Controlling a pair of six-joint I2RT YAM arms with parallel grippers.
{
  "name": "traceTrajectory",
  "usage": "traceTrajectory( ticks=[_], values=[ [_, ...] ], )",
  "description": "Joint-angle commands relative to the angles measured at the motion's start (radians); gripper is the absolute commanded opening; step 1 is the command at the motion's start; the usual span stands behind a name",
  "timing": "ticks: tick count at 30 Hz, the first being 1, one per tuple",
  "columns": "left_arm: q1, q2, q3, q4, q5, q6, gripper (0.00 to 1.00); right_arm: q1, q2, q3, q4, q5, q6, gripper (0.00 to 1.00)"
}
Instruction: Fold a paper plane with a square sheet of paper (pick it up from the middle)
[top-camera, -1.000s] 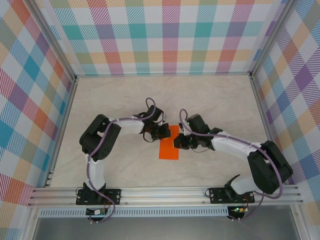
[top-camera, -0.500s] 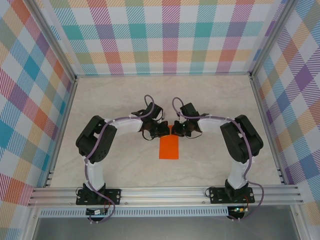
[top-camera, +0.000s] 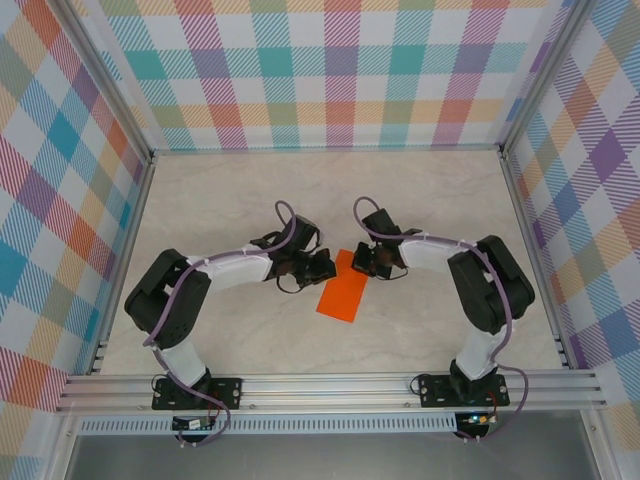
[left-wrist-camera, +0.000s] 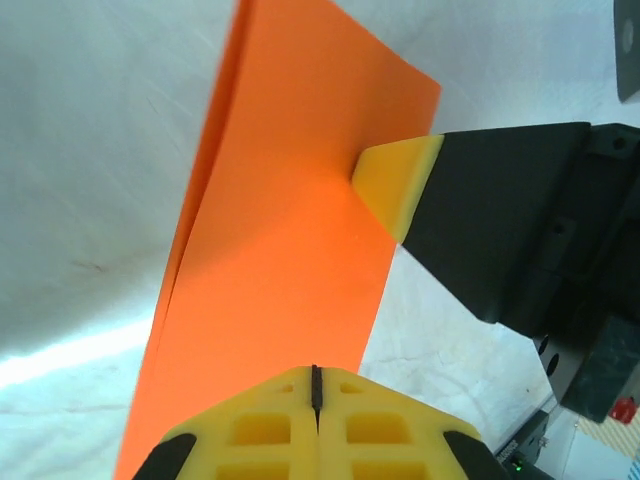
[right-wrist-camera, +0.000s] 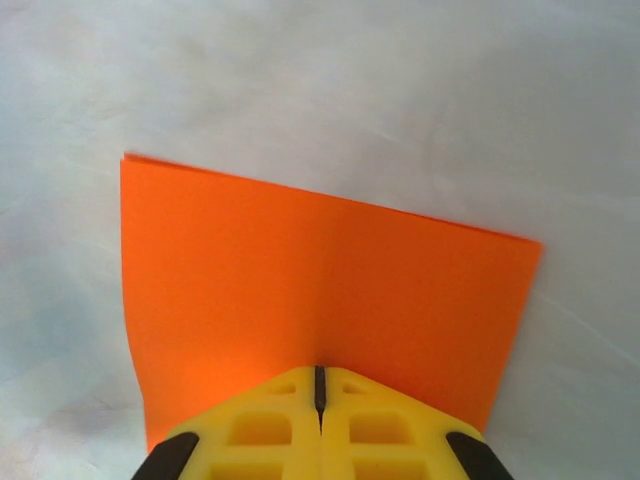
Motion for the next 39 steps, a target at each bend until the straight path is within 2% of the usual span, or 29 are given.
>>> traceTrajectory(
  ticks=[1, 3, 9, 14, 19, 39],
  values=[
    [-0.075, -0.031, -0.038, 0.086, -0.001, -0.093, 0.0, -0.003, -0.069, -0.091, -0.165, 0.105, 0.115, 0.0],
    [-0.116, -0.021, -0.046, 0.119, -0.006, -0.127, 0.0, -0.005, -0.116, -0.124, -0.115, 0.069, 0.079, 0.0],
    [-0.207, 0.03, -0.039, 0.127, -0.039, -0.159, 0.0, -0.025, -0.221, -0.171, 0.055, -0.17, -0.139, 0.0],
    [-0.23, 0.055, -0.056, 0.124, -0.056, -0.165, 0.0, -0.043, -0.273, -0.306, 0.166, -0.297, -0.163, 0.0],
    [-0.236, 0.083, -0.077, 0.194, -0.012, -0.177, 0.0, -0.048, -0.325, -0.425, 0.272, -0.377, -0.18, 0.0],
    [-0.236, 0.122, -0.05, 0.119, -0.054, -0.134, 0.0, -0.068, -0.281, -0.416, 0.301, -0.429, -0.218, 0.0]
  ],
)
